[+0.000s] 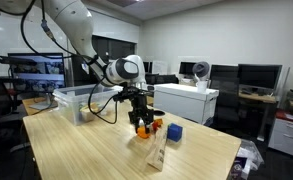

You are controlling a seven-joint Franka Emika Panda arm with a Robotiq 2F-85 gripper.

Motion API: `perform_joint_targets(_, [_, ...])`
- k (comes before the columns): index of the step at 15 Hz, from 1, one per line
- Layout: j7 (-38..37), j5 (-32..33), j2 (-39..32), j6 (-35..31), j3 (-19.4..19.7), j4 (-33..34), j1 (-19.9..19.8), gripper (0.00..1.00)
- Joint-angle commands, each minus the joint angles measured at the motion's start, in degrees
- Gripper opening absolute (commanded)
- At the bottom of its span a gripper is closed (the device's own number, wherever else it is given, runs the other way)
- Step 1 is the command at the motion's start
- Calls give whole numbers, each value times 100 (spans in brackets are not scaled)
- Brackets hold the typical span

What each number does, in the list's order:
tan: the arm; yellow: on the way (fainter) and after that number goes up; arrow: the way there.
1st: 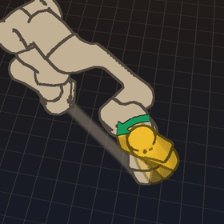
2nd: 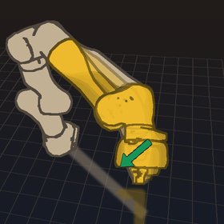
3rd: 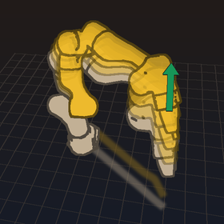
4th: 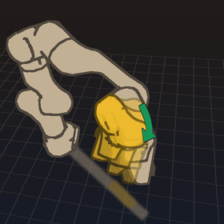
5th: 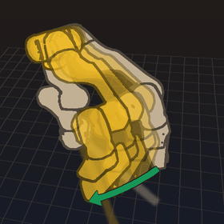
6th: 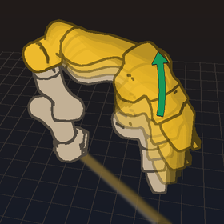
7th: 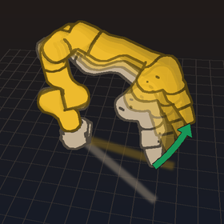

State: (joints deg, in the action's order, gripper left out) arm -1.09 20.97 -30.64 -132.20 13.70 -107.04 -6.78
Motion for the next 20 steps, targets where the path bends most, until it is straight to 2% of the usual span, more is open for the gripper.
perform_joint_targets(1, [-86,-103,267,294,-11,-53,-52,34])
perform_joint_targets(5, [17,-719,961,524,-250,228,-111,33])
perform_joint_targets(6, [73,-886,1119,329,-356,222,-96,33])
perform_joint_targets(8, [243,-1177,1526,357,-595,248,-8,33])
perform_joint_targets(14, [1143,-1735,3036,777,-1408,-670,515,33])
perform_joint_targets(19, [1671,-2062,3665,1158,-1629,-1195,907,33])
perform_joint_targets(20, [1702,-1935,3716,1292,-1626,-1263,944,58])
